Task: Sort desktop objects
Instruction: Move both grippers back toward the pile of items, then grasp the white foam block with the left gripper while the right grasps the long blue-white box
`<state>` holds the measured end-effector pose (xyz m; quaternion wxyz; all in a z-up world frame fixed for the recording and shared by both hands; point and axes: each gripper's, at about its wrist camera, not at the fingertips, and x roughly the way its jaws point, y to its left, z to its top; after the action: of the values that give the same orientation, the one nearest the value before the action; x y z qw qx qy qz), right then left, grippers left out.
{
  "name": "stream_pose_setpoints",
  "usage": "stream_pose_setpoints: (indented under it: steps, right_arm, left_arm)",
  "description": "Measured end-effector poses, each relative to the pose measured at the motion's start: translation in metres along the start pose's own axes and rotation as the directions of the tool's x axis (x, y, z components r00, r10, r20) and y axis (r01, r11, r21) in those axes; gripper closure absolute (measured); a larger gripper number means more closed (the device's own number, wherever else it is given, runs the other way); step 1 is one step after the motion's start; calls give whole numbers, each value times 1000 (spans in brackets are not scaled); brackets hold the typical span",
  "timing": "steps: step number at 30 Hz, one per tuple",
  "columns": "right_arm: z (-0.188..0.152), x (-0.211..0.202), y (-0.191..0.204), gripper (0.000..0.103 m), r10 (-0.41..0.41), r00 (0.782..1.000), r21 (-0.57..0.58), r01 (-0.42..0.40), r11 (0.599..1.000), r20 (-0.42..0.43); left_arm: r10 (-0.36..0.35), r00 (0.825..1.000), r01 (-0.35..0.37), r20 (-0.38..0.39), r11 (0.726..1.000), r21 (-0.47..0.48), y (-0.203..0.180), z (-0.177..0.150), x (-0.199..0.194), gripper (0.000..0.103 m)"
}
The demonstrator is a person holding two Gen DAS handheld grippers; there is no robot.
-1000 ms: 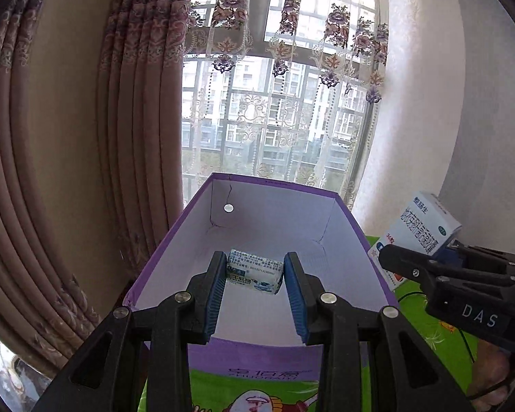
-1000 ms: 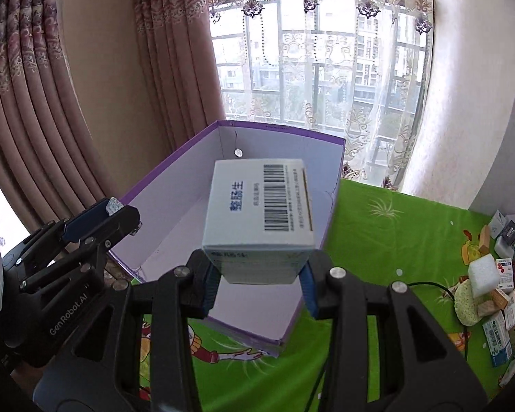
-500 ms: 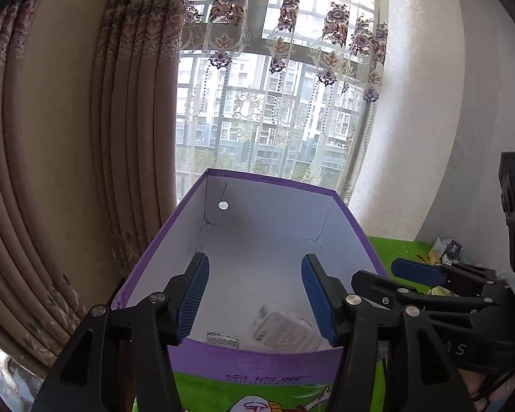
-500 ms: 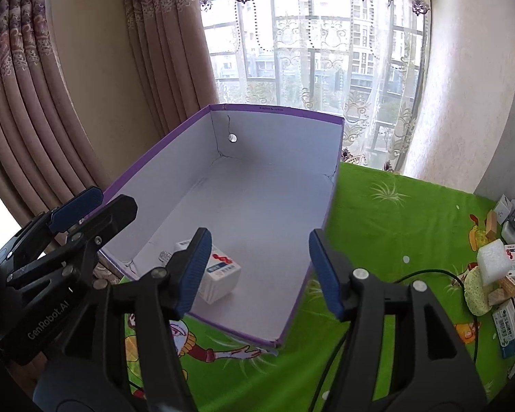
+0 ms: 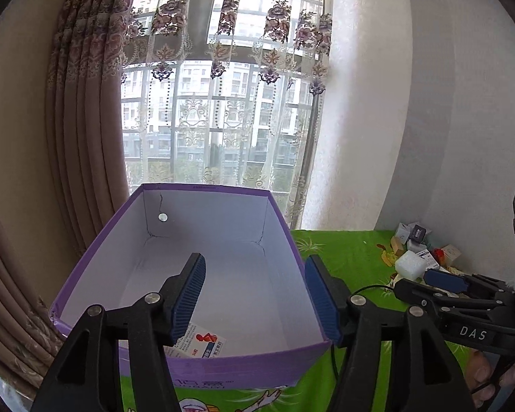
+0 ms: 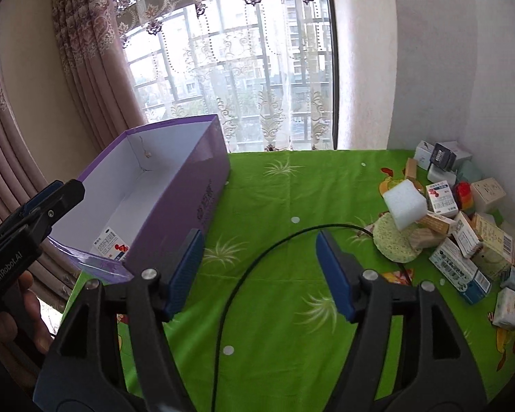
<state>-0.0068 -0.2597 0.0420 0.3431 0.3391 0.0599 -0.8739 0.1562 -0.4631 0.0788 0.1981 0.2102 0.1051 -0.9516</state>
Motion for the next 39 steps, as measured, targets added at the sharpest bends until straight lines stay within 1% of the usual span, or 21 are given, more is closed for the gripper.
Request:
stream_pose_setpoints:
  steps: [1, 6, 10, 13, 15, 18, 21, 24, 30, 33, 36, 39]
  right_arm:
    - [-3, -3, -9, 32, -14, 1000, 16, 14, 1000, 2]
    - [-20, -15, -59, 31, -67, 998, 61, 67, 996, -7]
    - [-32, -26, -102, 31, -125, 992, 121, 126, 985, -15]
    - [-38, -31, -127, 31, -166, 986, 132, 168, 977, -23]
    - [-41, -31, -139, 31, -175, 984, 125, 178, 976, -33]
    - [-47, -30, -157, 31, -198, 979, 116, 202, 972, -44]
    - [-52, -28, -175, 31, -223, 973, 111, 227, 967, -53]
    - [-57, -21, -193, 31, -231, 970, 104, 239, 966, -78]
    - [-59, -4, -209, 31, -252, 962, 58, 259, 964, -108]
    - [-62, 7, -217, 31, -259, 956, 48, 268, 962, -138]
    - [-64, 14, -220, 31, -273, 951, 25, 279, 960, -147]
    - [-65, 21, -224, 31, -261, 952, 20, 268, 963, -161]
  left_arm:
    - [-10, 1000, 10, -1, 1000, 7, -6, 0, 1, 37]
    - [-50, 999, 51, -10, 997, 55, -38, 2, 7, 36]
    - [-73, 997, 75, -27, 994, 85, -62, 2, 13, 33]
    - [-96, 994, 101, -46, 989, 107, -80, 0, 19, 33]
    - [-115, 992, 121, -58, 985, 122, -92, -2, 22, 33]
    - [-164, 982, 176, -93, 975, 138, -111, -5, 32, 33]
    - [-200, 972, 217, -120, 964, 153, -129, -8, 41, 26]
    - [-231, 962, 253, -146, 954, 161, -146, -9, 51, 25]
    - [-313, 925, 342, -216, 932, 116, -178, -15, 80, 24]
    - [-361, 898, 392, -253, 916, 83, -193, -19, 96, 24]
    - [-392, 876, 419, -280, 907, 43, -208, -22, 115, 25]
    - [-443, 841, 453, -309, 890, -44, -218, -24, 140, 24]
